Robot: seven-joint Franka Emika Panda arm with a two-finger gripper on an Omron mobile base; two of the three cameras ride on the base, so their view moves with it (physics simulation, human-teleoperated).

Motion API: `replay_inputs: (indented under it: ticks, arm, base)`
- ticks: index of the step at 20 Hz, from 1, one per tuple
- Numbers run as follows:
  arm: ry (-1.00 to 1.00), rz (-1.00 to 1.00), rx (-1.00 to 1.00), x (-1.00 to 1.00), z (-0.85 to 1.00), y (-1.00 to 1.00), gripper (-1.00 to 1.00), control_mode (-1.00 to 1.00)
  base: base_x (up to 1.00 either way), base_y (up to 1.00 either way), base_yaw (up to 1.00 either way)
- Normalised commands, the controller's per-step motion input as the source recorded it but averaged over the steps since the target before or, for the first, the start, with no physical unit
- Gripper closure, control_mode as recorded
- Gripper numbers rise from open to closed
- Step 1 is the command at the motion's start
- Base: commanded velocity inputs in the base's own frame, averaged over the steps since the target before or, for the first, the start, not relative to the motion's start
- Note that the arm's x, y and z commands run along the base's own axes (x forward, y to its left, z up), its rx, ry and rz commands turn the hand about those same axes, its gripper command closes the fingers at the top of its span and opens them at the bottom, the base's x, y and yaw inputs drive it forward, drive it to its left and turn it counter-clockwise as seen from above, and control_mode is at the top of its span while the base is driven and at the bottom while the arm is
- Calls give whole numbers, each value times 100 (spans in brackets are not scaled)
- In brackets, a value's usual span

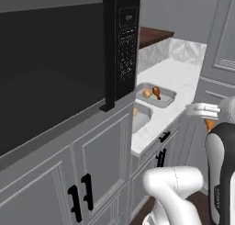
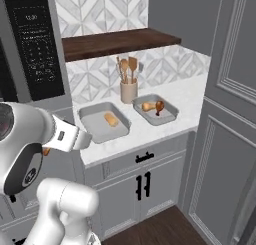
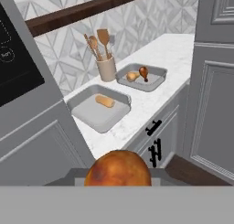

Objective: Place one squash and one chicken drumstick in each tupperware on the nearby counter, to pack two identical lunches.

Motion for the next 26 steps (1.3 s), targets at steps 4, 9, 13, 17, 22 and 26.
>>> replay_inputs:
  ticks: [4, 9, 13, 17, 22, 26]
  arm:
    - [0, 0, 0, 0, 0, 0, 100, 100]
    - [0, 0, 0, 0, 0, 0, 100, 100]
    - [0, 0, 0, 0, 0, 0, 100, 100]
    - [0, 0, 0, 0, 0, 0, 100, 100]
    - [0, 0, 0, 0, 0, 0, 100, 100]
    - [0, 0, 0, 0, 0, 0, 100, 100]
  base:
    - [95, 15, 12]
    - [81, -8, 24]
    - [85, 0, 48]
    - [32, -24, 51]
    - [7, -37, 32]
    - [42, -13, 39]
